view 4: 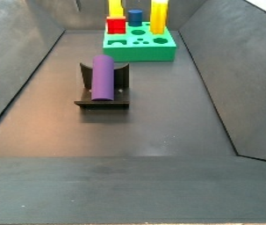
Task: Pick up the round object. Move up. Place the round object on the fixture. Regrasp the round object. Move to above the board. Insert the round object.
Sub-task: Regrasp the round object.
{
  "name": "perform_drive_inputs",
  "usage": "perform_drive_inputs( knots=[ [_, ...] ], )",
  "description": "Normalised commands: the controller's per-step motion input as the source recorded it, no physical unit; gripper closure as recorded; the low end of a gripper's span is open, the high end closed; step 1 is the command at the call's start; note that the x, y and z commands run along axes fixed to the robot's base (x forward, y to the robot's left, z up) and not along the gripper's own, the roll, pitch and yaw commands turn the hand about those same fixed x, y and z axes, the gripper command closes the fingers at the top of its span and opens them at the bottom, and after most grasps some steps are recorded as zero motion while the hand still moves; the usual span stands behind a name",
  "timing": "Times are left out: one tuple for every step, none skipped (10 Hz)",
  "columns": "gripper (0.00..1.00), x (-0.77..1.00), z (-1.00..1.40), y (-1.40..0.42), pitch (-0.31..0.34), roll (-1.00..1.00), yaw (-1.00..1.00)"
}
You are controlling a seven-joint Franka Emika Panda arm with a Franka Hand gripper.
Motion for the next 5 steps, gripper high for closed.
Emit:
perform_drive_inputs(
  knots=[
    [0.00, -0.01, 0.01, -0.02, 0.031, 1.00, 0.04],
    [0.00, -0.01, 0.01, -0.02, 0.029, 1.00, 0.04],
    [0.00, -0.01, 0.01, -0.02, 0.030, 1.00, 0.05],
    [0.00, -0.01, 0.01, -0.02, 0.034, 1.00, 0.05],
    [0.00, 0.00, 0.01, -0.02, 0.039, 1.00, 0.05]
  ],
)
